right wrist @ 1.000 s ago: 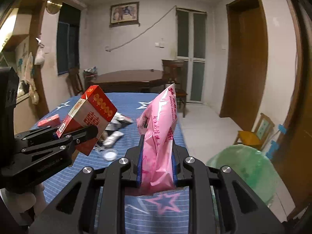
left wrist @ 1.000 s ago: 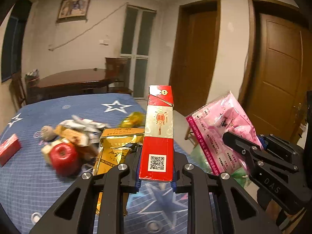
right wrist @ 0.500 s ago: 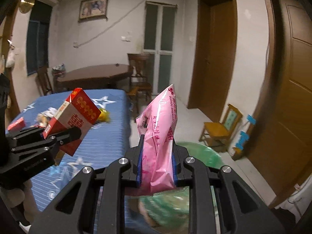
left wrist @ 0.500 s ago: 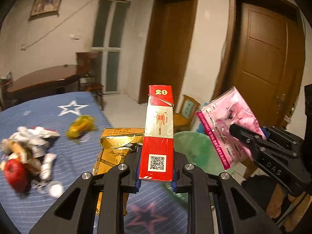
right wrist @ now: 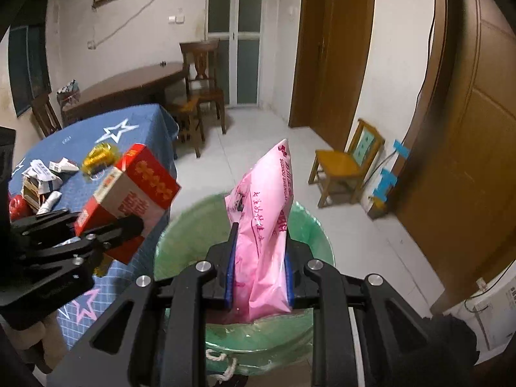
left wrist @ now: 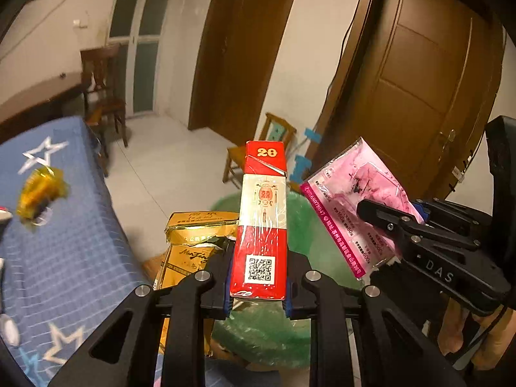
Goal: Collect trash
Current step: 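Carry the red box and pink pack in both tools over the trash bin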
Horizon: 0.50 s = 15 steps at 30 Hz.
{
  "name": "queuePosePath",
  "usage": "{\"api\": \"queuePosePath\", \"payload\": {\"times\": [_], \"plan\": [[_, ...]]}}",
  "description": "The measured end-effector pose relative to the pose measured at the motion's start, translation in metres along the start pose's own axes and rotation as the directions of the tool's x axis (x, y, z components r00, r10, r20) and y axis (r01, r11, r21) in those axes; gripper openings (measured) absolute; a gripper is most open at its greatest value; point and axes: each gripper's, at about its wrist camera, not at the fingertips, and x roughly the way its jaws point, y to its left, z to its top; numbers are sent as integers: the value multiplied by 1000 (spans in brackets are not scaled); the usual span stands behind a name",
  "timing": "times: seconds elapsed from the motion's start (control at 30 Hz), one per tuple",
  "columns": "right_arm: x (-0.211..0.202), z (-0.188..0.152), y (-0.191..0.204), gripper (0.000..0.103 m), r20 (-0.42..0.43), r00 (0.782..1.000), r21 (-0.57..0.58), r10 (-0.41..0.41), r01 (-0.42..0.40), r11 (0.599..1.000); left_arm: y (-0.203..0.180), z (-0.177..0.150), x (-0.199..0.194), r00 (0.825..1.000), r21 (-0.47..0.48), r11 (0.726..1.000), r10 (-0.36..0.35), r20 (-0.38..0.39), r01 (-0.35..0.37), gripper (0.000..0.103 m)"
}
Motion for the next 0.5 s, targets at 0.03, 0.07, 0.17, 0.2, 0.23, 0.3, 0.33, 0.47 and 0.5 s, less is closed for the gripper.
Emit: {"api": "queuePosePath", "payload": {"times": [0.03,0.07,0.17,0.2,0.23,0.3,0.33,0.47,0.5], "plan": [[4,-2,-2,21,-12,1000,-2,-2,2,1000,2,0,11,1000,-2,1000,-7,-17,7,23],[9,-4,-4,21,-24,1000,-3,0,0,1000,4,1,20,999,-4,1000,-15,-31,15,23],[24,-10,-8,21,-57,998,-3,1,-1,1000,6,1,44,998,-1,1000,-12,-64,12,23],[27,-12,-9,21,-63,998,-1,1,-1,1000,7,1,51,997,-2,1000,-12,-72,12,23],[29,-11,-10,21,-67,998,1,1,-1,1000,8,1,58,997,-3,1000,-9,-79,9,23],[35,-13,-14,21,-78,997,9,4,-3,1000,10,0,69,996,-4,1000,-5,-91,4,23],[37,-12,-16,21,-81,997,10,3,-3,1000,11,-1,73,995,-4,1000,-3,-96,2,23],[44,-13,-24,21,-92,996,18,5,-4,1000,13,-1,89,994,-4,1000,11,-105,-11,23],[46,-14,-25,21,-95,995,19,8,-6,1000,13,-1,92,994,-5,1000,11,-108,-12,23]]}}
